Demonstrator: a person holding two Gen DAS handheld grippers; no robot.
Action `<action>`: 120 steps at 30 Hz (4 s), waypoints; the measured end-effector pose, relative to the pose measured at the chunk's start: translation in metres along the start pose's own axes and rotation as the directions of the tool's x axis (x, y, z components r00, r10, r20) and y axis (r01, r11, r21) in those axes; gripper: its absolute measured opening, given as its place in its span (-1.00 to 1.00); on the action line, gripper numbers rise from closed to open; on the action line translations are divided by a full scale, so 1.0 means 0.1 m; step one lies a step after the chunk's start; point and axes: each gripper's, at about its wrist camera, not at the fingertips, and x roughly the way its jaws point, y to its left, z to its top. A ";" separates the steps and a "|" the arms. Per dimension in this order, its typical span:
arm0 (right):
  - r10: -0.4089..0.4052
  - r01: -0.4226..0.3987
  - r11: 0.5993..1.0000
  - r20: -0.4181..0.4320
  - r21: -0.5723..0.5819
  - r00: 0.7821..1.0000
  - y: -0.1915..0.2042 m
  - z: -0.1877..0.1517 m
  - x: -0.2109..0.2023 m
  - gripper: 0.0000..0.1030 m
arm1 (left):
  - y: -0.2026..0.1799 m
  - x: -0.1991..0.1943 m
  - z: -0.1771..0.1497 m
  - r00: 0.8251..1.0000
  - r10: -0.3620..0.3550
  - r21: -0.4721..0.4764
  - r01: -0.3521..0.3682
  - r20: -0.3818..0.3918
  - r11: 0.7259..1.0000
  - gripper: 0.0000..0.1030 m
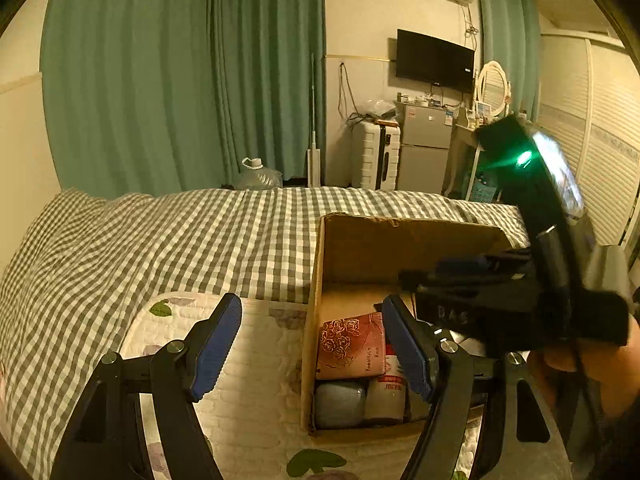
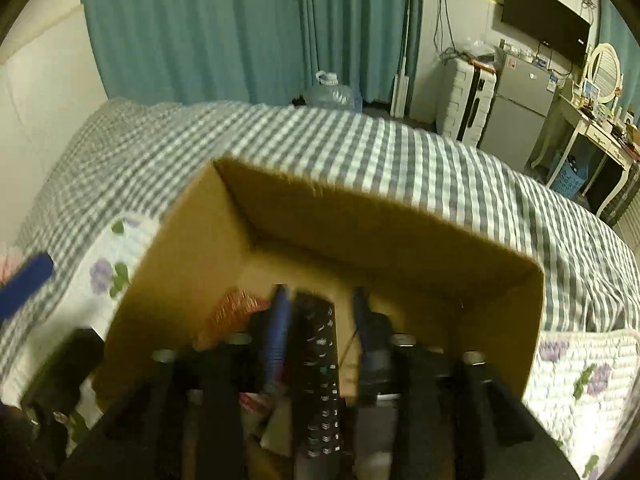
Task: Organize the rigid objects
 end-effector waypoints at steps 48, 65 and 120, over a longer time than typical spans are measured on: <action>-0.261 0.156 0.963 0.636 0.218 0.726 -0.07 -1.26 -2.73 1.00 | -0.23 -1.51 -0.17 0.942 -0.003 0.068 -0.021 0.336 0.997 0.51; -0.269 0.191 0.961 0.519 0.200 0.811 -0.08 -1.33 -2.09 1.00 | -0.21 -1.18 -0.41 0.969 0.009 0.047 -0.022 0.248 0.999 0.51; -0.282 0.200 0.956 0.473 0.216 0.835 -0.09 -1.33 -1.97 1.00 | -0.19 -1.14 -0.45 0.975 -0.002 0.040 -0.007 0.224 0.999 0.51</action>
